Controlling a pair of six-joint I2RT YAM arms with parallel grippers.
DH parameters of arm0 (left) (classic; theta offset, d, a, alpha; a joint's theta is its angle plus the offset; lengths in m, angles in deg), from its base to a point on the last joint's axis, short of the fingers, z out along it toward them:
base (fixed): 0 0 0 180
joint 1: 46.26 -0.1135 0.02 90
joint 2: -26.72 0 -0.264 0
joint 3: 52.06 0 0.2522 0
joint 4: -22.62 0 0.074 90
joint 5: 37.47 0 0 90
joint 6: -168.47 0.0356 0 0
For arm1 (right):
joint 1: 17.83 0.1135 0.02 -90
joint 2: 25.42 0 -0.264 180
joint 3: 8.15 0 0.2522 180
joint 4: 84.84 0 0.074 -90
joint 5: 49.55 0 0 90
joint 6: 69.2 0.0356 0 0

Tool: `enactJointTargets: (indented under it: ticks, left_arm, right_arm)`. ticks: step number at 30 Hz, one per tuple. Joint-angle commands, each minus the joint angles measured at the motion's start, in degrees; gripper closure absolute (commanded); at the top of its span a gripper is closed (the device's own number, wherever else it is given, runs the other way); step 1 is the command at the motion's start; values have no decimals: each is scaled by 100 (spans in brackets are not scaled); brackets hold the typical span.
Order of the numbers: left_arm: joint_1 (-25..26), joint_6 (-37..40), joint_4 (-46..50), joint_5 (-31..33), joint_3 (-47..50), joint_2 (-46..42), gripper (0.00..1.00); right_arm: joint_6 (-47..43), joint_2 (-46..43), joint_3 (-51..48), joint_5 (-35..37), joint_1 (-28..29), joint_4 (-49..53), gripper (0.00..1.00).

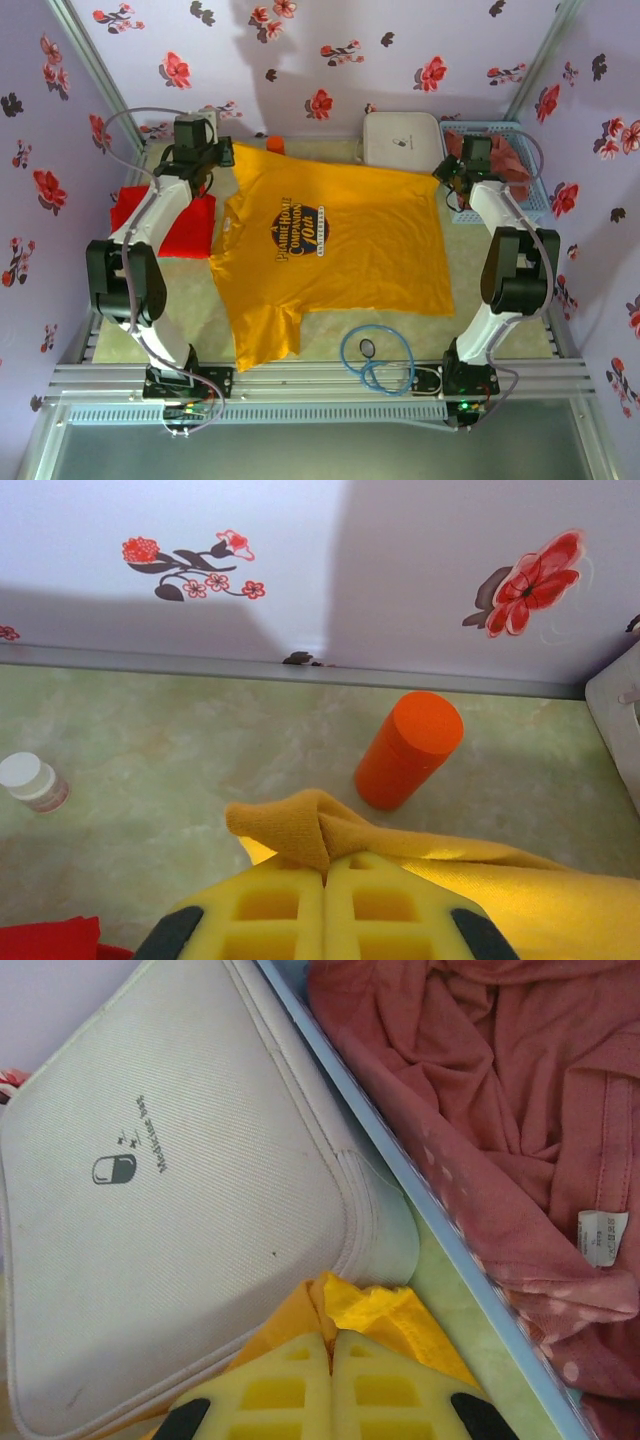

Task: Fold and stack the t-shirts

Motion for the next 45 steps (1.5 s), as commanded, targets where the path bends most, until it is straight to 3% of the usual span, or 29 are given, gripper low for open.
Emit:
enactJointTargets:
  ticks: [1, 24, 45]
  left_arm:
    - [-62, -79, -190, -20, 185, -163, 100]
    - [246, -1388, 1038, 207, 1809, -1428, 100]
    - [406, -1999, 1608, 229, 2579, -1722, 100]
  right_arm:
    - [-152, -8, -98, -71, -54, -2, 100]
    - [196, -271, -1032, -104, -49, 800, 100]
    - [101, -306, -1407, 42, -49, 1031, 100]
